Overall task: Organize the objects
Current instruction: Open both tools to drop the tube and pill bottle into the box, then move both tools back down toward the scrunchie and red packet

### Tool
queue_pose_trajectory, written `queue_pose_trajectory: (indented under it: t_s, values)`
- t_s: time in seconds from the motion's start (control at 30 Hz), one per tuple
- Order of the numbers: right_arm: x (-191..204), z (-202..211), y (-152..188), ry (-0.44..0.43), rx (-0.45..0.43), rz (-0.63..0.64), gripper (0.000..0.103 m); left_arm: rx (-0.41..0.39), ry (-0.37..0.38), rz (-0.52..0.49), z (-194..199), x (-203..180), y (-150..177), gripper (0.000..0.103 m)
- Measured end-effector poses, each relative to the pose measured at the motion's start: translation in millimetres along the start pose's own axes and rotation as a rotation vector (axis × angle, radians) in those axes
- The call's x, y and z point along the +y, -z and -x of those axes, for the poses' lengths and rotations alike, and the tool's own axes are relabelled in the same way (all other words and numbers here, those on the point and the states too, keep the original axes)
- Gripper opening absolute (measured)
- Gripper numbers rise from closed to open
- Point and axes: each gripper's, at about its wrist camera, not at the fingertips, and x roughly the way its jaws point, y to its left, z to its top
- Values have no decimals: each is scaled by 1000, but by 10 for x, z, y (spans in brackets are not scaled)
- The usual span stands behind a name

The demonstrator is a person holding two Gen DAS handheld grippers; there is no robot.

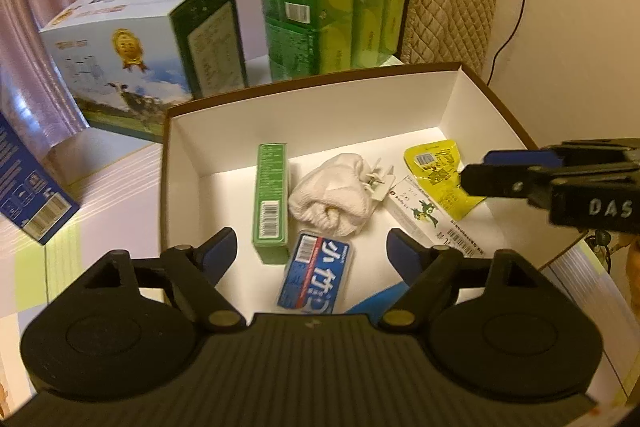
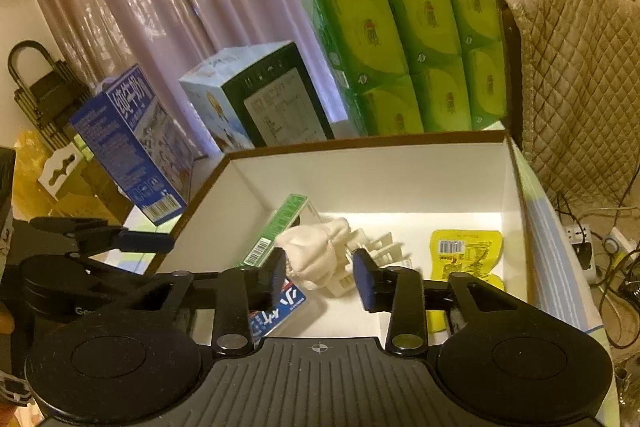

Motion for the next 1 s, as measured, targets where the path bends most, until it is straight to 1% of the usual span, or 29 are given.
queue_pose_trajectory:
  t_s: [0.13,0.33,0.5,0.67,0.9,1.0]
  values:
    - [11,156,58,-2,-19,-10,48,-12,-1,27,146,49,103,83]
    - [28,388,240,-4,-19,-33,53,-28,3,64,377,57,302,84]
    - [76,560,400,-5,-13,-42,54,-37,15,76,560,18,480,84]
    - [112,666,569,2,4,-56,54,-29,28,86,659,-46,661,84]
    - [129,738,819,26,40,-82,54,-2,44,82,678,-159,912,83]
    - [127,741,921,45,60,-90,54,17,49,79,633,-205,1027,80]
